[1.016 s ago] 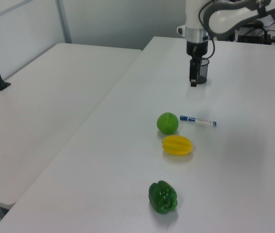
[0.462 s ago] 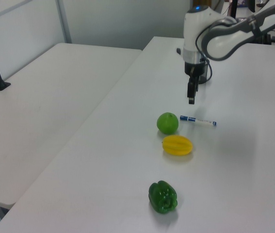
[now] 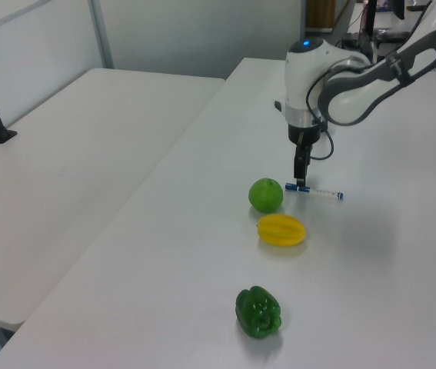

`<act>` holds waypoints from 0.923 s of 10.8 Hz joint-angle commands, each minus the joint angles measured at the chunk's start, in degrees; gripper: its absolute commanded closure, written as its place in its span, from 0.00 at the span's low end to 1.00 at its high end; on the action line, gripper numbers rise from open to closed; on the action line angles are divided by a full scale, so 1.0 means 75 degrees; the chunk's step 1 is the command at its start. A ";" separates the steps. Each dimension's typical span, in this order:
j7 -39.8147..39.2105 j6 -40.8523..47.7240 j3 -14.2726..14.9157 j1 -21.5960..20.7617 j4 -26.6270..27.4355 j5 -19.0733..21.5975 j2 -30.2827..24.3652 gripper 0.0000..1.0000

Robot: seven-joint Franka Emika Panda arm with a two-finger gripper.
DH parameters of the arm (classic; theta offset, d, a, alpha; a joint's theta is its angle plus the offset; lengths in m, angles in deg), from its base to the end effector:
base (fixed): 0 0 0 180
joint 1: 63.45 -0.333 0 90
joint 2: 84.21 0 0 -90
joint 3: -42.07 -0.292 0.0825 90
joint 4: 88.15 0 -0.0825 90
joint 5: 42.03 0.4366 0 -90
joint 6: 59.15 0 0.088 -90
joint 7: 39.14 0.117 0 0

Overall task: Place marker
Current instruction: 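Close the gripper on the marker's middle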

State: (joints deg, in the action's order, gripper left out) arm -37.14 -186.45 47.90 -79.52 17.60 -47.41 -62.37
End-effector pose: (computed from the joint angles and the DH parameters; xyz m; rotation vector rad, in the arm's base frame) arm 0.6588 0.1172 0.2565 3.0130 0.3146 0.0122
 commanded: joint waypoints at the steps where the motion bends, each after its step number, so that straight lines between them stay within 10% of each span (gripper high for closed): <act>1: 0.0284 -0.0324 -0.0075 -0.0049 0.0115 -0.0278 0.0100 0.31; 6: 0.0284 -0.0254 -0.0250 -0.0049 0.0127 -0.0290 0.0100 0.96; 10: 0.0284 -0.0219 -0.0239 -0.0038 0.0127 -0.0290 0.0077 1.00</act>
State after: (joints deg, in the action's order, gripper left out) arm -36.46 -187.68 46.03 -79.53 17.54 -48.19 -60.89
